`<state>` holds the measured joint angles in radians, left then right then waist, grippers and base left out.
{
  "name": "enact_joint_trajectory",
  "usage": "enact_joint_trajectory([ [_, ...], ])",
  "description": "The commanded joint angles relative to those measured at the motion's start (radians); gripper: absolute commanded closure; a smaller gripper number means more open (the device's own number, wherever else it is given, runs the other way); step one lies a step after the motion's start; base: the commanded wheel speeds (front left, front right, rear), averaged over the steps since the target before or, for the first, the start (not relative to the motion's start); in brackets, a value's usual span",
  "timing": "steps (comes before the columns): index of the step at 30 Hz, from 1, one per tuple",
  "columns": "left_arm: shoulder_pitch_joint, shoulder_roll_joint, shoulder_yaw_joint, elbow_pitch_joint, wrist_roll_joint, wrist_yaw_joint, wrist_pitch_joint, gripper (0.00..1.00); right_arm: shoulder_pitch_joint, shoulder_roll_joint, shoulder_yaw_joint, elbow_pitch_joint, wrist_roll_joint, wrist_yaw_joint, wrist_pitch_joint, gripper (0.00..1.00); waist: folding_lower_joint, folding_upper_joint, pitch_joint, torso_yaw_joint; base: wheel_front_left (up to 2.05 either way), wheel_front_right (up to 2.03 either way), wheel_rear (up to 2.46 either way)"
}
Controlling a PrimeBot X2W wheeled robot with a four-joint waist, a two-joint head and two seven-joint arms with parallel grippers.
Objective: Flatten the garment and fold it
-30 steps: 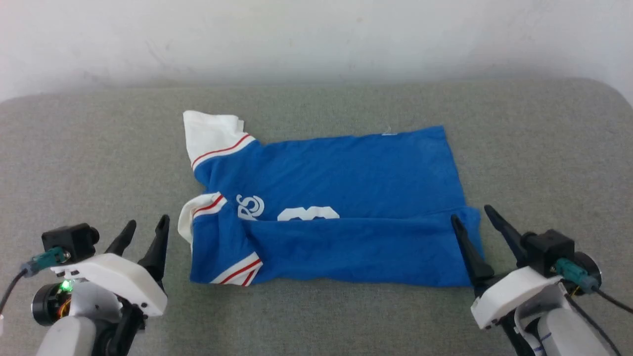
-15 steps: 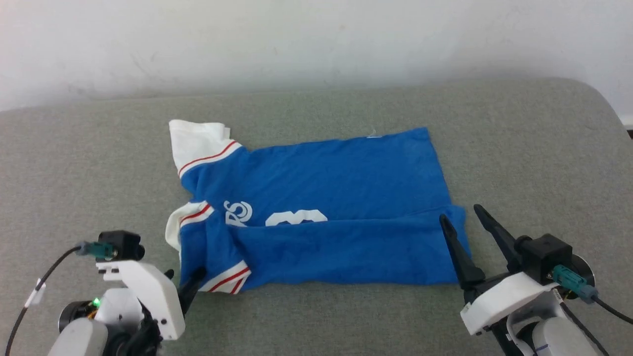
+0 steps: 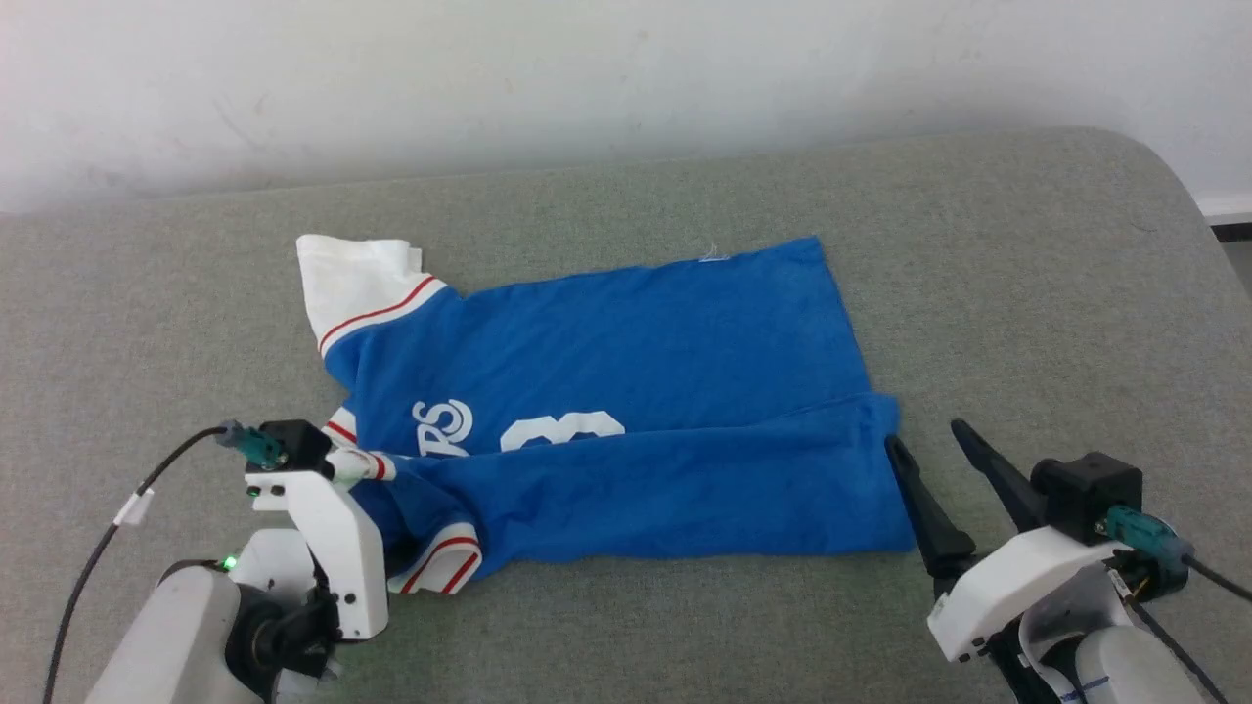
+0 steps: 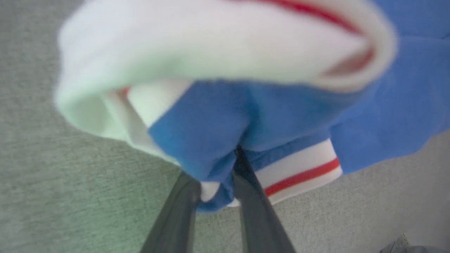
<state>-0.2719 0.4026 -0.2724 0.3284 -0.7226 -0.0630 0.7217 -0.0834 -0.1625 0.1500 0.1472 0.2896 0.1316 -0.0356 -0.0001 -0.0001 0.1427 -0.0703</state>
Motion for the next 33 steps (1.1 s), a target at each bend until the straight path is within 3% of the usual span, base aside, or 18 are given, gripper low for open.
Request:
enact_joint_trajectory([
  [1,0.064,-0.043,-0.048,0.043,-0.009,-0.011,0.029,1.0,-0.003,-0.008,-0.002,0.008,0.02,-0.001,0.037,0.0,0.0001,0.0001,-0.002,0.003,0.0,0.0,0.0],
  [9,0.061,-0.031,-0.024,-0.039,0.009,-0.014,-0.07,1.0,-0.043,-0.059,0.004,0.116,0.133,-0.001,0.331,0.0,0.0001,0.0001,-0.011,0.048,0.0,0.0,0.0],
  [21,0.058,-0.026,-0.027,-0.17,0.032,-0.005,-0.114,1.0,-0.165,-0.051,0.048,0.378,0.212,-0.001,0.53,0.0,0.0001,0.0001,0.004,0.095,0.0,0.0,0.0],
  [22,0.058,-0.026,-0.029,-0.175,0.032,-0.004,-0.113,1.0,-0.169,-0.048,0.061,0.401,0.225,-0.001,0.558,0.28,0.0001,0.0001,0.003,0.099,0.0,0.0,0.0],
  [23,0.06,-0.025,-0.03,-0.179,0.032,-0.004,-0.113,1.0,-0.171,-0.044,0.071,0.421,0.24,-0.001,0.585,0.63,0.0001,0.0001,0.003,0.101,0.0,0.0,0.0],
  [24,0.061,-0.024,-0.03,-0.182,0.033,-0.003,-0.114,1.0,-0.172,-0.04,0.08,0.439,0.258,-0.001,0.614,0.87,0.0001,0.0001,0.001,0.102,0.0,0.0,0.0],
  [25,0.063,-0.024,-0.031,-0.186,0.034,-0.001,-0.115,1.0,-0.174,-0.038,0.09,0.451,0.272,-0.001,0.638,1.0,0.0001,0.0001,0.0,0.103,0.0,0.0,0.0],
  [29,0.074,-0.02,-0.03,-0.198,0.032,0.002,-0.119,1.0,-0.18,-0.045,0.115,0.448,0.31,-0.001,0.659,1.0,0.0001,0.0001,-0.007,0.106,0.0,0.0,0.0],
  [33,0.082,-0.007,-0.017,-0.228,0.041,0.008,-0.145,1.0,-0.194,-0.076,0.122,0.38,0.318,-0.001,0.582,1.0,0.0001,0.0001,-0.026,0.106,0.0,0.0,0.0],
])
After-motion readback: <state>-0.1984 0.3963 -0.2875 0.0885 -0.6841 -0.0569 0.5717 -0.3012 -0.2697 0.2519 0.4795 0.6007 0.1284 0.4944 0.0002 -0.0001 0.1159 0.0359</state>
